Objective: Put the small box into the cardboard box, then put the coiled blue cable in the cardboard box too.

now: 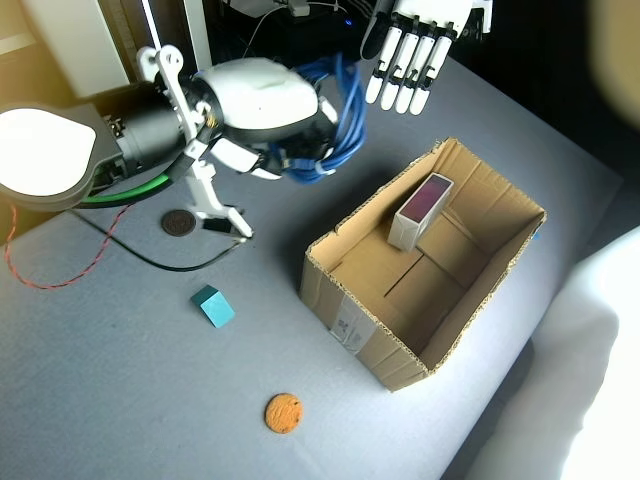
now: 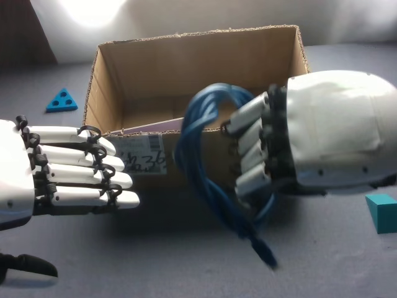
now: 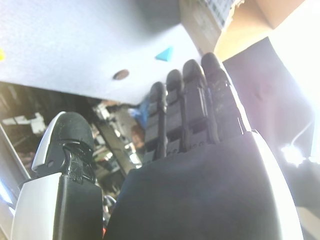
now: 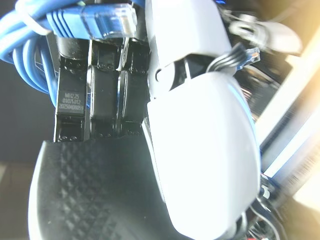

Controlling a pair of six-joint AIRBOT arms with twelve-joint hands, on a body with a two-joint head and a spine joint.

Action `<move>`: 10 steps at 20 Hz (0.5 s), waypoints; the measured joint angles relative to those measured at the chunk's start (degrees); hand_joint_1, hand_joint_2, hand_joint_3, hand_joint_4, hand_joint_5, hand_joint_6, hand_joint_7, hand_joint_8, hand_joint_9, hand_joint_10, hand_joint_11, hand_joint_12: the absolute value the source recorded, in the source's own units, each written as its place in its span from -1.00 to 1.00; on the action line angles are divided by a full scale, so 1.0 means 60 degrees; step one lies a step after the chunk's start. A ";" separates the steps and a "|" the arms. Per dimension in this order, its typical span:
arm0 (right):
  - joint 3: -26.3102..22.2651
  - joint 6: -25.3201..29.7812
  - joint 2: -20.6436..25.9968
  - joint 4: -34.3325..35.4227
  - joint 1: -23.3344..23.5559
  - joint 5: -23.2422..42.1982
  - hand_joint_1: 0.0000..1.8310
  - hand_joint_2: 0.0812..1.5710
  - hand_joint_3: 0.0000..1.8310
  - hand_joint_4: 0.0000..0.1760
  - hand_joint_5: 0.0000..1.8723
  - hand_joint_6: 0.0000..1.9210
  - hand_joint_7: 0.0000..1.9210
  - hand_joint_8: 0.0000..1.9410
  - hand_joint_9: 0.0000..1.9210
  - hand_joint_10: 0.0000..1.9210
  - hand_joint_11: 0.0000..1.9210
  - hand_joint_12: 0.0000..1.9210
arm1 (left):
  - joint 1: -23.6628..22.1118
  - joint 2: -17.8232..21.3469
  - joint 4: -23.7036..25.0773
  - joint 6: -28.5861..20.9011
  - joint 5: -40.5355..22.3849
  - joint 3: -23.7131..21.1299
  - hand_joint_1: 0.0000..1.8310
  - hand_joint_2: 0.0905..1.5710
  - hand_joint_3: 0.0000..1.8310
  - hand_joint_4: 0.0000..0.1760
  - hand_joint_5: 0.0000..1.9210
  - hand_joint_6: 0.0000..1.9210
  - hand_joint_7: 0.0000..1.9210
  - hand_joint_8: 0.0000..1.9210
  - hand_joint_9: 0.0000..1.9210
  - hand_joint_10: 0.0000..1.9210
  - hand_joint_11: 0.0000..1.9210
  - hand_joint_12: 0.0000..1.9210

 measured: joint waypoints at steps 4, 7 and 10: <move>0.0113 -0.1049 -0.0095 0.1490 0.0069 -0.0277 0.63 0.32 -1.00 -1.00 0.10 -0.10 0.16 -0.38 0.08 -0.10 -0.18 0.58 | 0.0000 0.0000 0.0000 0.0000 0.0000 0.0000 -0.65 0.67 -1.00 -1.00 -0.76 -1.00 -0.75 -0.99 -0.77 -1.00 -1.00 -0.48; 0.0390 -0.1741 -0.0262 0.2954 0.0153 -0.0565 0.55 0.27 -1.00 -1.00 0.21 -0.23 0.30 -0.53 0.13 -0.14 -0.06 0.06 | -0.0004 0.0000 0.0004 -0.0004 0.0007 0.0000 -0.55 0.62 -1.00 -1.00 -0.69 -1.00 -0.70 -1.00 -0.74 -1.00 -1.00 -0.43; 0.0634 -0.2240 -0.0412 0.4036 0.0171 -0.0874 0.54 0.23 -1.00 -1.00 0.31 -0.45 0.42 -0.76 0.16 -0.10 0.00 -0.05 | -0.0033 0.0000 -0.0007 -0.0036 -0.0007 0.0000 -0.47 0.58 -1.00 -1.00 -0.63 -1.00 -0.62 -0.99 -0.67 -0.99 -1.00 -0.39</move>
